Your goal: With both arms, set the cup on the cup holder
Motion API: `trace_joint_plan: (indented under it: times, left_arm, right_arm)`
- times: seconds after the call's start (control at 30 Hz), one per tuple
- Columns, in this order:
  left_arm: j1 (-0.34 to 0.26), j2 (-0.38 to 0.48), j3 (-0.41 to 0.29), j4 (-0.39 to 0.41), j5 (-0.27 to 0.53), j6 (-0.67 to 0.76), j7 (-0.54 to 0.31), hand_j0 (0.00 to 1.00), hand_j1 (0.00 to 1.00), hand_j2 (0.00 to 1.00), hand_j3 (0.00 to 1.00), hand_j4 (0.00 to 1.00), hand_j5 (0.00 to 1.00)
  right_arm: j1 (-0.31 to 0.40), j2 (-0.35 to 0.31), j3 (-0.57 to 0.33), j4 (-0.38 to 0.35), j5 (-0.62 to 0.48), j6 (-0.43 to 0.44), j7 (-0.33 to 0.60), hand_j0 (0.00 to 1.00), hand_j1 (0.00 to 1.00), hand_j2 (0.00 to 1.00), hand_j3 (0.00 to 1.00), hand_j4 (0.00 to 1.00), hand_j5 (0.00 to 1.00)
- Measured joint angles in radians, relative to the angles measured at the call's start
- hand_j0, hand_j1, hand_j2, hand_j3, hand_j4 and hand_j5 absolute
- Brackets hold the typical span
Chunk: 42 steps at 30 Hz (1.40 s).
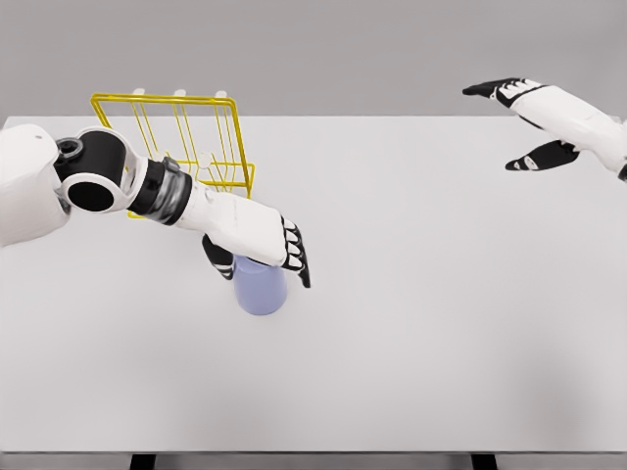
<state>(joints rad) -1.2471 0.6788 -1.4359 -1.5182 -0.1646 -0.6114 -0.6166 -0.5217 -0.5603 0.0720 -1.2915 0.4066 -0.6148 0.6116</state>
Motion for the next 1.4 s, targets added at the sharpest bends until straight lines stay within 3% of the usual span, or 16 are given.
trace_joint_plan:
  times: [0.1, 0.17, 0.43, 0.6, 1.4]
  left_arm:
    - [0.000, 0.001, -0.001, 0.000, -0.001, 0.000, 0.001, 0.68, 0.68, 0.68, 0.68, 0.68, 0.68]
    - [0.000, 0.003, -0.001, -0.001, 0.000, 0.000, 0.001, 0.64, 0.64, 0.64, 0.64, 0.64, 0.64]
    - [-0.006, 0.008, 0.000, -0.004, -0.001, -0.001, 0.005, 0.51, 0.51, 0.51, 0.51, 0.51, 0.51]
    - [-0.012, 0.010, 0.004, -0.007, 0.005, -0.002, 0.005, 0.49, 0.49, 0.49, 0.49, 0.49, 0.49]
    - [-0.049, 0.117, 0.108, -0.084, 0.071, -0.002, 0.005, 0.46, 0.46, 0.46, 0.46, 0.46, 0.46]
  right_arm:
    - [0.094, -0.002, -0.006, -0.148, -0.023, 0.000, 0.000, 1.00, 1.00, 1.00, 1.00, 1.00, 1.00]
    - [0.101, -0.001, -0.021, -0.211, -0.035, 0.000, 0.000, 1.00, 1.00, 1.00, 1.00, 1.00, 1.00]
    - [0.172, -0.004, -0.039, -0.364, -0.067, 0.001, 0.000, 1.00, 1.00, 1.00, 1.00, 1.00, 1.00]
    - [0.206, -0.005, -0.039, -0.429, -0.074, 0.001, 0.000, 1.00, 1.00, 1.00, 1.00, 1.00, 1.00]
    - [0.203, -0.003, -0.014, -0.463, -0.075, 0.001, 0.000, 1.00, 1.00, 1.00, 1.00, 1.00, 1.00]
